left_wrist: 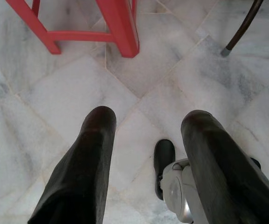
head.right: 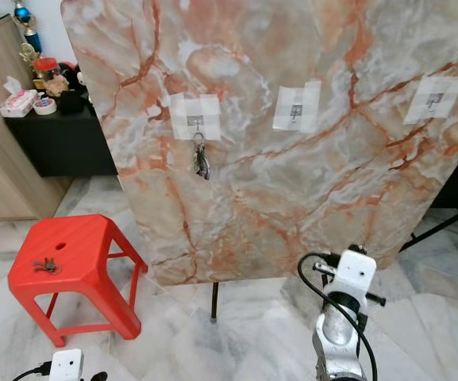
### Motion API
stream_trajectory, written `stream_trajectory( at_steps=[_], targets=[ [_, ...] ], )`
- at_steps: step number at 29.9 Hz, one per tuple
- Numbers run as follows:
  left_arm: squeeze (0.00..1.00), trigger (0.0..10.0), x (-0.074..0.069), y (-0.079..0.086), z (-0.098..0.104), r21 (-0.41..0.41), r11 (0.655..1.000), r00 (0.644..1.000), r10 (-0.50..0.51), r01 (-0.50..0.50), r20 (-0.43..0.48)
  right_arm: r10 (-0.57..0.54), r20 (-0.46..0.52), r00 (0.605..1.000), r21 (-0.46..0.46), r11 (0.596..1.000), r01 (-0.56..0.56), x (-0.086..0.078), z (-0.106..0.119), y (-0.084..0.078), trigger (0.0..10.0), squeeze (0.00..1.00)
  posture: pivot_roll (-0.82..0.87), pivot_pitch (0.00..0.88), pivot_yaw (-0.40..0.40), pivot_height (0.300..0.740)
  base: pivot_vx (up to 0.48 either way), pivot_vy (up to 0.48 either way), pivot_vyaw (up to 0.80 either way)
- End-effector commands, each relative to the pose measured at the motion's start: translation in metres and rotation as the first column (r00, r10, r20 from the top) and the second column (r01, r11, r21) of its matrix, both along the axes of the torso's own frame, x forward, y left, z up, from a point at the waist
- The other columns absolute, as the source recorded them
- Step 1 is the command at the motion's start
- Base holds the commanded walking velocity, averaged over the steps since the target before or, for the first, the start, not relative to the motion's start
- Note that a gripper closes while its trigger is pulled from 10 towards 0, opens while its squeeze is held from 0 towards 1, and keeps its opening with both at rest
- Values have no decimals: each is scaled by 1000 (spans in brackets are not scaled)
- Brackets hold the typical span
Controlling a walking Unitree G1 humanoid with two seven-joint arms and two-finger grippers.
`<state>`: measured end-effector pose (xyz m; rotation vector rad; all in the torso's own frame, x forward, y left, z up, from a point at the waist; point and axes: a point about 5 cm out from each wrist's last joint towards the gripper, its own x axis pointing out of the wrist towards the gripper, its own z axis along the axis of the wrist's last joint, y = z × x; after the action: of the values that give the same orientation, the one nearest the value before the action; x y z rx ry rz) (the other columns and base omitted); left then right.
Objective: Hang keys on a hook
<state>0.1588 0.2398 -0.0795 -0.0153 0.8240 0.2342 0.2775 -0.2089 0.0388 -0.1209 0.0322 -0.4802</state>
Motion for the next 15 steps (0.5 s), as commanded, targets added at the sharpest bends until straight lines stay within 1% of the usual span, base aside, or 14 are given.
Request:
stream_trajectory(
  at_steps=[1, 4, 5, 10, 15],
  targets=[
    [0, 10000, -1, 4, 0, 2, 1000, 1000, 26, -26, 1, 24, 40, 999, -26, 999, -23, 8, 12, 3, 10000, 0, 18, 0, -30, 736, 0, 0, 0],
    [0, 10000, -3, 5, 0, 0, 999, 999, 33, -33, 2, 30, 37, 999, 20, 999, -30, 13, 15, 6, 10000, 0, 21, 0, -34, 736, 0, 0, 0],
    [0, 10000, -3, 5, 0, 0, 999, 999, 33, -33, 2, 30, 37, 999, 20, 999, -30, 13, 15, 6, 10000, 0, 21, 0, -34, 736, 0, 0, 0],
    [0, 10000, -6, 3, -1, 0, 1000, 1000, 26, -26, -6, 33, 36, 999, 21, 999, -34, 15, 16, 7, 10000, 0, 15, 0, -32, 736, 0, 265, 0],
    [0, 10000, -8, 0, -3, 1, 1000, 1000, 14, -14, -17, 39, 34, 999, 23, 999, -40, 16, 18, 8, 10000, 0, 11, 0, -29, 736, 0, 0, 0]
  ],
)
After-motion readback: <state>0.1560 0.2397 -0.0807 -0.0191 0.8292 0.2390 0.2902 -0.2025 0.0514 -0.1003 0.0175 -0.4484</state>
